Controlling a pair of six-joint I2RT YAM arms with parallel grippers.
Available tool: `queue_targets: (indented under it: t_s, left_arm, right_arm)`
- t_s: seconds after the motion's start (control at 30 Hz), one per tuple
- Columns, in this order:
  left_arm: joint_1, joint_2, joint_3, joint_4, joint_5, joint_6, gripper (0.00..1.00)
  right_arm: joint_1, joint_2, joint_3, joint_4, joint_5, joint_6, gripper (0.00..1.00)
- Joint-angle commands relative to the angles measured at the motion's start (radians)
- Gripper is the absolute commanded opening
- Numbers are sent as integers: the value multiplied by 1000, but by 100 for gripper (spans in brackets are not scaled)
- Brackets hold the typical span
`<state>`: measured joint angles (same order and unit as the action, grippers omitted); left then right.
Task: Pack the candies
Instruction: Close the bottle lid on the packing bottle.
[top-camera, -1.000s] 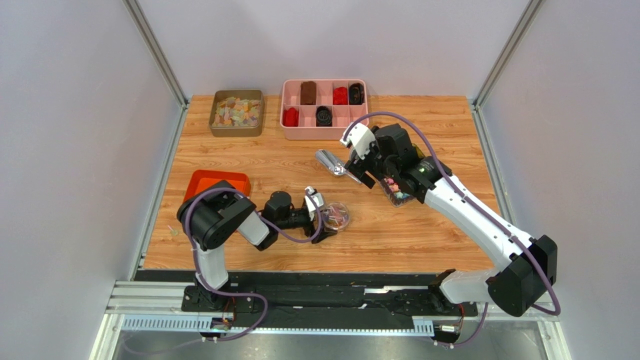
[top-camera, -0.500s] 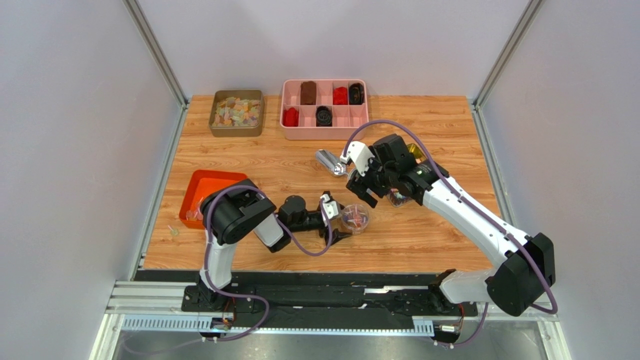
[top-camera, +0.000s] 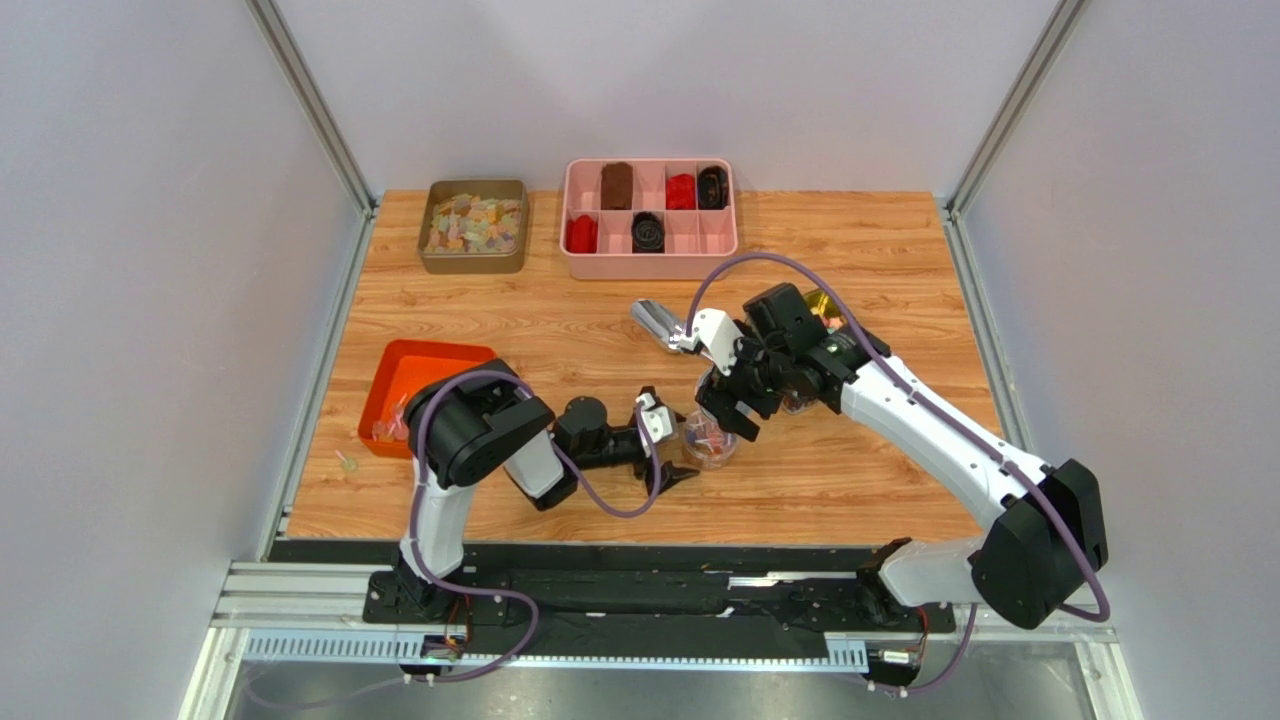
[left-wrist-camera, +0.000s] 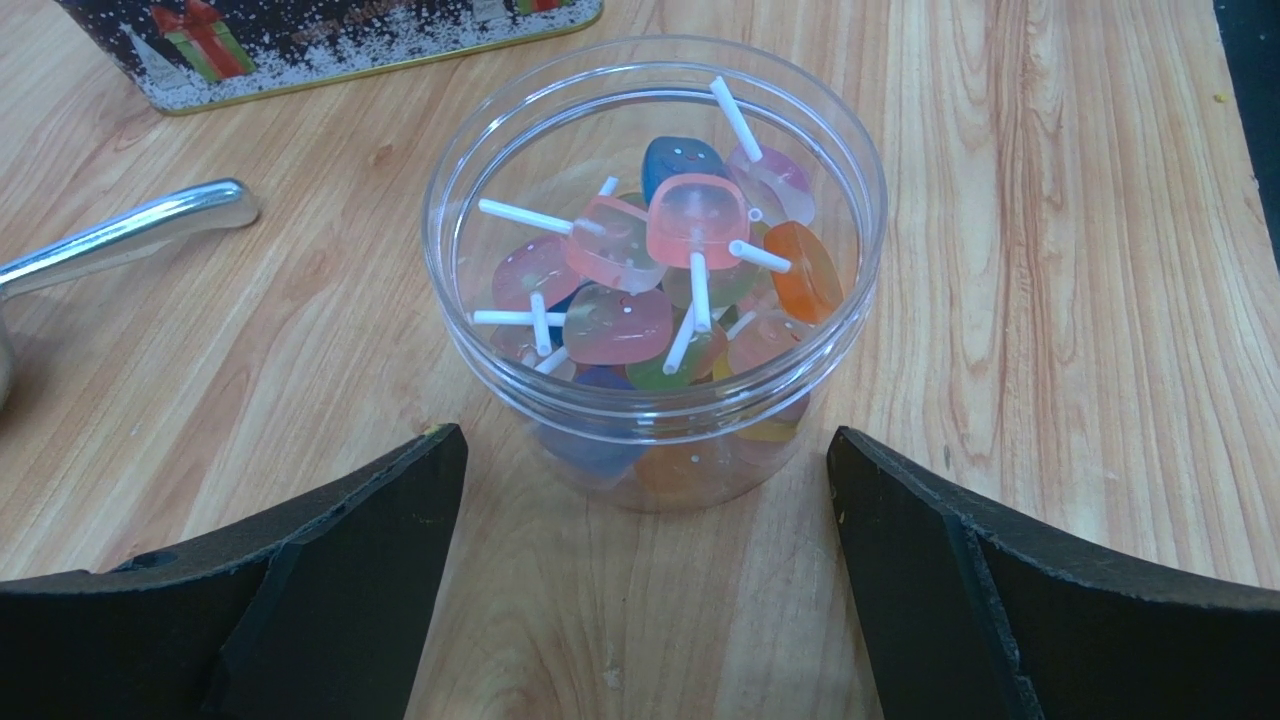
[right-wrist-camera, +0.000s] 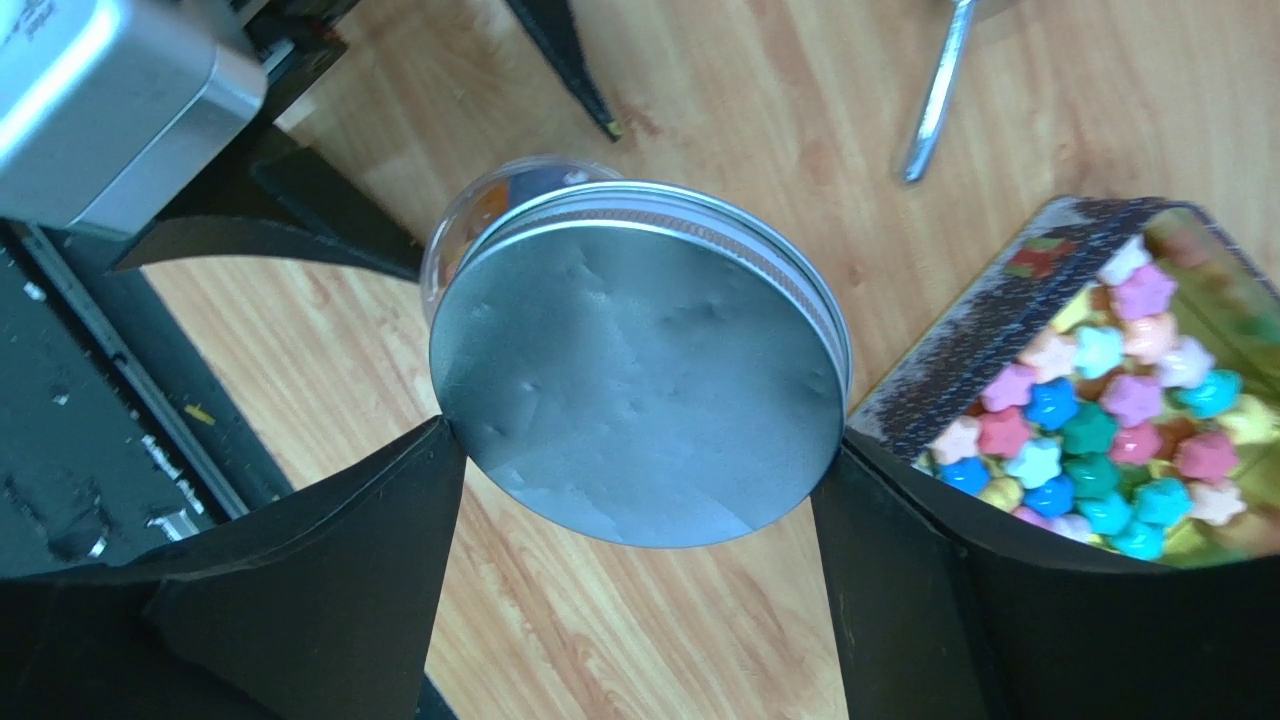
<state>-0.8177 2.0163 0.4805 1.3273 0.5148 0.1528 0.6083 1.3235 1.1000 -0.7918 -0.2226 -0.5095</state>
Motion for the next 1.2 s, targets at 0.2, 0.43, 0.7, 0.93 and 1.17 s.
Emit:
queue_targets:
  t_s: [0.2, 0.43, 0.7, 0.93, 1.17]
  left_arm:
    - [-32, 27, 40, 201, 27, -9, 99]
    - [-46, 42, 61, 201, 45, -4, 99]
    - [-46, 38, 58, 201, 45, 22, 89]
    - [-46, 33, 55, 201, 36, 24, 88]
    - [-47, 29, 53, 202, 30, 30, 88]
  right_arm:
    - [8, 63, 18, -83, -104, -26, 43]
    - [24, 101, 21, -61, -103, -8, 43]
    - [47, 178, 44, -57, -70, 15, 43]
    - [47, 210, 29, -34, -55, 40, 43]
    - [47, 252, 29, -12, -38, 45, 43]
